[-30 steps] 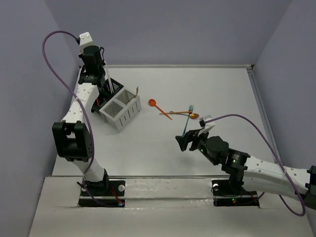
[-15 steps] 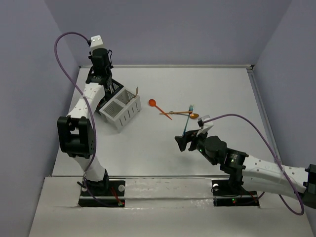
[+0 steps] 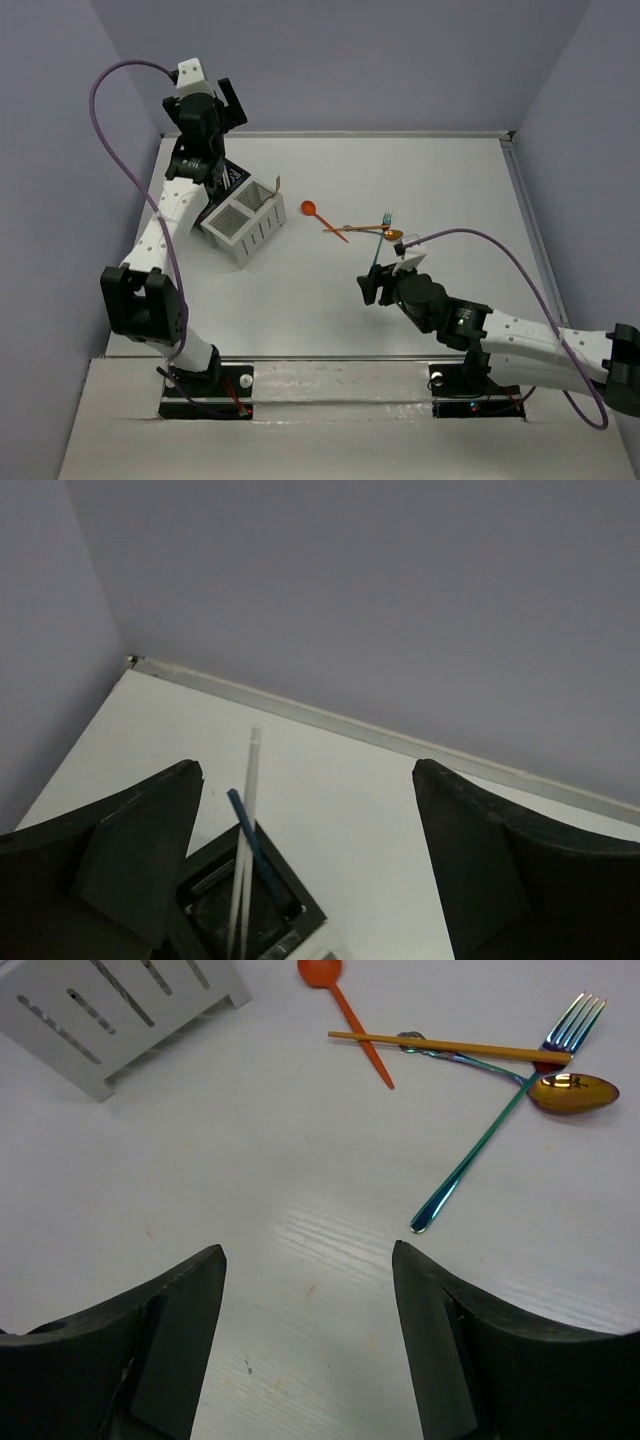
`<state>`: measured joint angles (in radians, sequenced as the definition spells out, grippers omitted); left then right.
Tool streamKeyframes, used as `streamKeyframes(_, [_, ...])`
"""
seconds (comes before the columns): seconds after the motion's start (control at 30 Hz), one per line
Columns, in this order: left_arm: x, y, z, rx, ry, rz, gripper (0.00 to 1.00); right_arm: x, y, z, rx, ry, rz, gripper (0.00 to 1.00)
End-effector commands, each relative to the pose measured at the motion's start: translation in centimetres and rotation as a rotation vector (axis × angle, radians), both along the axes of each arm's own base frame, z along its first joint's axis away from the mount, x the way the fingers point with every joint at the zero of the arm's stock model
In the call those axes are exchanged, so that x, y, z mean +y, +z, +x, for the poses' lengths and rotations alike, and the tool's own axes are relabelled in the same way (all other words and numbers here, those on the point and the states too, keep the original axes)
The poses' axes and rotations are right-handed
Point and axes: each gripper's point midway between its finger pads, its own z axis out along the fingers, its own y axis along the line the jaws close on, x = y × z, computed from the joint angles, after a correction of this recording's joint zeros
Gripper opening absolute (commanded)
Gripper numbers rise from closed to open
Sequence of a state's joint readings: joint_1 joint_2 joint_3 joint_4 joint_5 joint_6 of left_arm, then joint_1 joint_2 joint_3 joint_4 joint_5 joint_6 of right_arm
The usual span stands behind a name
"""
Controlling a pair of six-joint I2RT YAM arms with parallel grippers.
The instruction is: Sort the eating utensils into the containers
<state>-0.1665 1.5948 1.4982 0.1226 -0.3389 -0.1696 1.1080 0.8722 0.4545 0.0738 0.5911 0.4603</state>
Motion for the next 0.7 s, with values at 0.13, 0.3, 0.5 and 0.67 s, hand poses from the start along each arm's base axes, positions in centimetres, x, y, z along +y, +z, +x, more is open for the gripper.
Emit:
streamKeyframes(0.13, [-5.8,9.5,-7.5,-0.241,-0.243,-0.209,0.99,1.7,1.1,1.3,0.033,-0.043,-0.026,0.57])
streamKeyframes(0.3, [-8.6,9.7,-13.2,-0.247,-0.419,-0.298,0.99,2.1,0.7,3.9,0.078,-0.013,-0.049,0.49])
streamKeyframes(0.5, [-8.1,7.1,-19.2,-0.208,-0.492,-0.249,0.99,4.1,2.1,6.9,0.084,0.098,-0.098,0.48])
streamKeyframes(0.67, [-6.9,4.2,-23.5,-0.231,-0.505,-0.207,0.99,5.2,1.3,8.9,0.118,0.134,-0.190,0.42])
